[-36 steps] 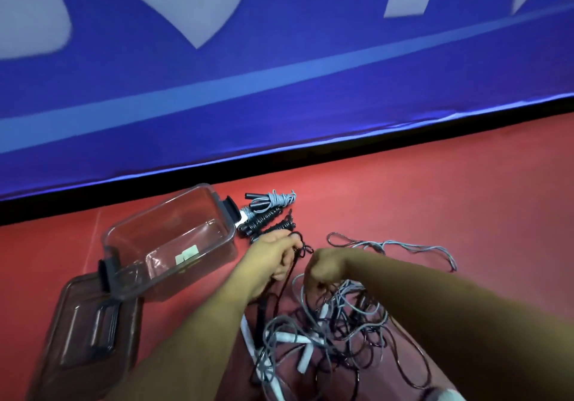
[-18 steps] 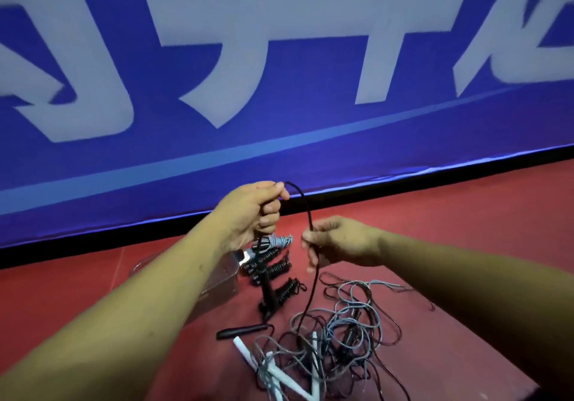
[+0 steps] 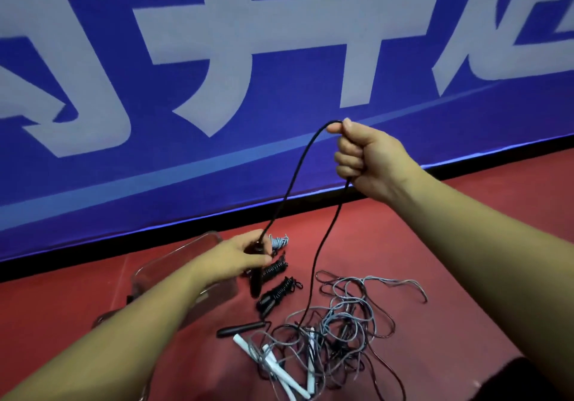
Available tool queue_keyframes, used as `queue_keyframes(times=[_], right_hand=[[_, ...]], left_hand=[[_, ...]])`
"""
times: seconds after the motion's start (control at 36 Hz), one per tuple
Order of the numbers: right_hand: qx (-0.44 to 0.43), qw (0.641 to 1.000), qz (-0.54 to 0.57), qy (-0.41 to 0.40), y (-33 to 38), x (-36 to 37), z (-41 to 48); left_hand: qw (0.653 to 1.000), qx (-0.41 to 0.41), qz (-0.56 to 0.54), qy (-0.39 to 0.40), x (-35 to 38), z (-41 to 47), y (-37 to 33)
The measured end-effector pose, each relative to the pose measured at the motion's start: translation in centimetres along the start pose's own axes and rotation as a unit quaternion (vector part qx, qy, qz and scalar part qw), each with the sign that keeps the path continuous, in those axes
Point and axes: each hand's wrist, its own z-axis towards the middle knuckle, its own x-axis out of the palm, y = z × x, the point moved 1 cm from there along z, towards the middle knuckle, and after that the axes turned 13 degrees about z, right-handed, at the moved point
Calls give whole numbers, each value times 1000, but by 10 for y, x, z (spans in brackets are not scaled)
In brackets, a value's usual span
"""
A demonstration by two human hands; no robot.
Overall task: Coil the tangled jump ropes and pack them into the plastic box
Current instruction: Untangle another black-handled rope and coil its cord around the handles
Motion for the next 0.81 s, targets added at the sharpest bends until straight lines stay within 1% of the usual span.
queue_keyframes(times=[0.06,0.11,0.19,0.25,0.28,0.39,0.44,0.47,0.53,0.56,0.61,0.64,0.67,0.69,0.75,0.78,0.81], right_hand=[[-7,1000,-6,-14,5,-9,1],[3,1000,-15,-27,5,-17,0],[47,998,-28,-30,0,-20,-5],[90,995,-22,-27,-2,-15,-7],[115,993,-7,-25,-3,-11,-7],[207,976,62,-29,-15,8,-5],[221,970,91,-36,-21,13,-2],[217,971,97,-37,-20,15,1],[183,976,96,-66,-23,9,7],[158,979,86,-92,-26,3,9],[120,981,39,-150,-39,-15,12],[123,978,3,-168,-49,-26,9],[146,974,-38,-171,-60,-36,5],[192,966,-84,-149,-70,-44,0],[295,937,-181,-49,-84,-54,-11],[323,924,-206,4,-88,-56,-15],[332,920,-207,43,-89,-57,-18]], left_hand=[[999,-7,-38,19,6,4,4],[995,-46,-90,14,17,7,5],[976,-121,-181,2,34,9,1],[971,-133,-199,17,42,15,-4],[972,-118,-200,26,47,19,-10],[980,-2,-181,82,64,30,-45],[987,8,-139,80,74,35,-57],[992,7,-111,61,75,35,-62],[993,-9,-112,41,78,35,-66],[988,-18,-151,33,77,35,-67],[964,-36,-262,13,69,37,-70],[950,-42,-311,1,62,39,-71],[935,-48,-351,-13,56,40,-71],[922,-49,-384,-25,49,41,-72],[898,-52,-434,-47,37,44,-71],[887,-56,-454,-59,30,44,-70],[879,-56,-468,-69,25,44,-71]])
